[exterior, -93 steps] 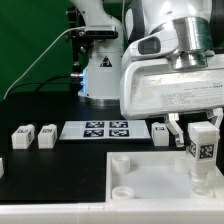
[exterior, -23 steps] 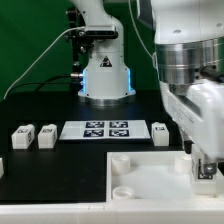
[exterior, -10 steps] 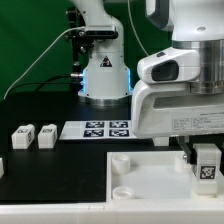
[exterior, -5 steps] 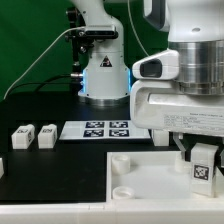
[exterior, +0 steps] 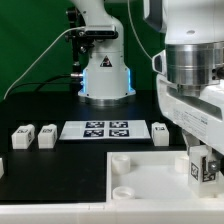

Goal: Assemble one leg

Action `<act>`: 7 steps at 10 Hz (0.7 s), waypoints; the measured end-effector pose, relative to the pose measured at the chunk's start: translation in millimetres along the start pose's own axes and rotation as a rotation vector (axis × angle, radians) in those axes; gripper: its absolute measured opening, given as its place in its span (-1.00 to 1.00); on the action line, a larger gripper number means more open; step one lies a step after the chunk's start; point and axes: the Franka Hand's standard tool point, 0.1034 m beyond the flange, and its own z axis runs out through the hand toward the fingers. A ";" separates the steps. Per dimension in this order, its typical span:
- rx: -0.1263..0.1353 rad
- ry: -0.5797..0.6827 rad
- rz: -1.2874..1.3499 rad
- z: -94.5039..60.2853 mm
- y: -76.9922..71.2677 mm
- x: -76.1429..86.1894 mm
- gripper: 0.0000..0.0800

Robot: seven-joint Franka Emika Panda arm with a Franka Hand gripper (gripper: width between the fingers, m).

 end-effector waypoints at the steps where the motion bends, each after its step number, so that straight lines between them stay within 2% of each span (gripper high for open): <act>1: 0.000 -0.004 0.026 0.1 0.2 -0.2 -0.26; 2: -0.001 -0.004 0.010 0.2 0.3 -0.4 -0.26; 3: -0.001 -0.005 0.009 0.3 0.4 -0.8 -0.03; 4: -0.001 -0.005 0.006 0.4 0.4 -1.1 -0.03; 5: 0.003 -0.004 -0.066 0.8 0.6 -1.3 0.41; 6: 0.015 -0.009 -0.184 2.4 2.4 -1.5 0.58; 7: 0.031 -0.002 -0.316 2.5 1.2 -2.6 0.58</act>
Offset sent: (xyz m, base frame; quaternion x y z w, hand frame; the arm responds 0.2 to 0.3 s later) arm 0.0000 0.0000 0.0000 0.0000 0.0000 0.0000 1.0000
